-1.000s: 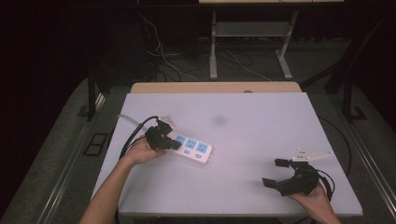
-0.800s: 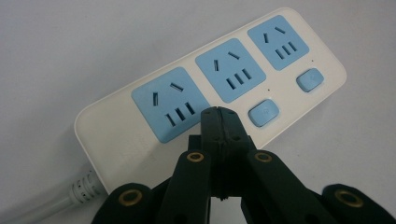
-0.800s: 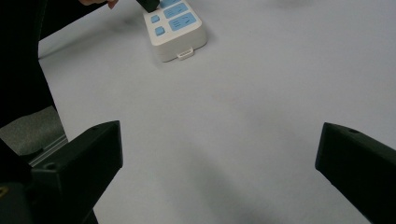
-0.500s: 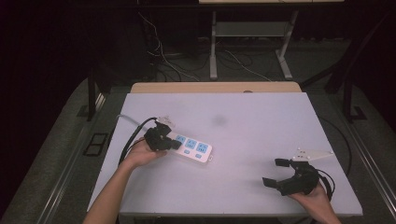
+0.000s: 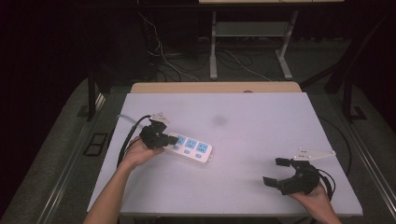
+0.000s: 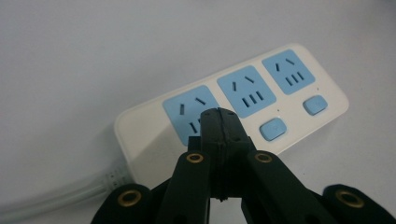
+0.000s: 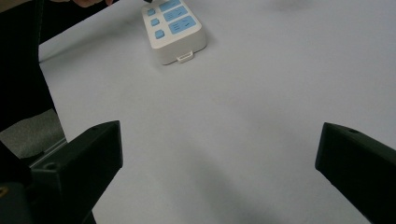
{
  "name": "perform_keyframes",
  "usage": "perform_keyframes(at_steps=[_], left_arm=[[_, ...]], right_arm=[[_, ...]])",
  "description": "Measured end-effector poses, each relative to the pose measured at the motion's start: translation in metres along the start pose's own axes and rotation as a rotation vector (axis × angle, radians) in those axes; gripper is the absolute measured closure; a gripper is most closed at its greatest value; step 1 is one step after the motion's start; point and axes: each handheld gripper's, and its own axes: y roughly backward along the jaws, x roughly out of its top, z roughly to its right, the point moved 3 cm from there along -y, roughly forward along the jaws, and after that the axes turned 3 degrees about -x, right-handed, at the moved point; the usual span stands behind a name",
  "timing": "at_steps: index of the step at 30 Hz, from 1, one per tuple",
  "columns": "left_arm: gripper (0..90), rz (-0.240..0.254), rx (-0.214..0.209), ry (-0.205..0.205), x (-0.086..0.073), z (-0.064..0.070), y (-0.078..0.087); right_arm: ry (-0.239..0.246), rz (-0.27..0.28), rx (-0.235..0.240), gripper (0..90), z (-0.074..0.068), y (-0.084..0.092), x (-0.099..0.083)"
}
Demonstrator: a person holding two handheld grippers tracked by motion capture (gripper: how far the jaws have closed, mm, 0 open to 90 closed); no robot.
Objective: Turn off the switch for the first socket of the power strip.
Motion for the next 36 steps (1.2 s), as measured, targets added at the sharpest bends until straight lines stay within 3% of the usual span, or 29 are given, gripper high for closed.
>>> perform_keyframes(at_steps=[8, 21, 32, 36], left_arm=[[89.6, 0.067, 0.034, 0.032, 0.001, -0.007, 0.022], [89.4, 0.098, 0.065, 0.049, -0.001, -0.002, 0.037], [88.8, 0.157, 0.098, 0.098, -0.014, 0.000, 0.058], [82.6, 0.177, 0.099, 0.111, -0.021, 0.003, 0.062]], right_arm=[[0.004, -0.001, 0.001, 0.6, 0.000, -0.001, 0.000], [0.003, 0.000, 0.004, 0.6, -0.001, -0.001, 0.000], [0.001, 0.001, 0.009, 0.5, -0.001, -0.001, 0.001], [0.000, -0.001, 0.011, 0.5, -0.001, -0.001, 0.000]])
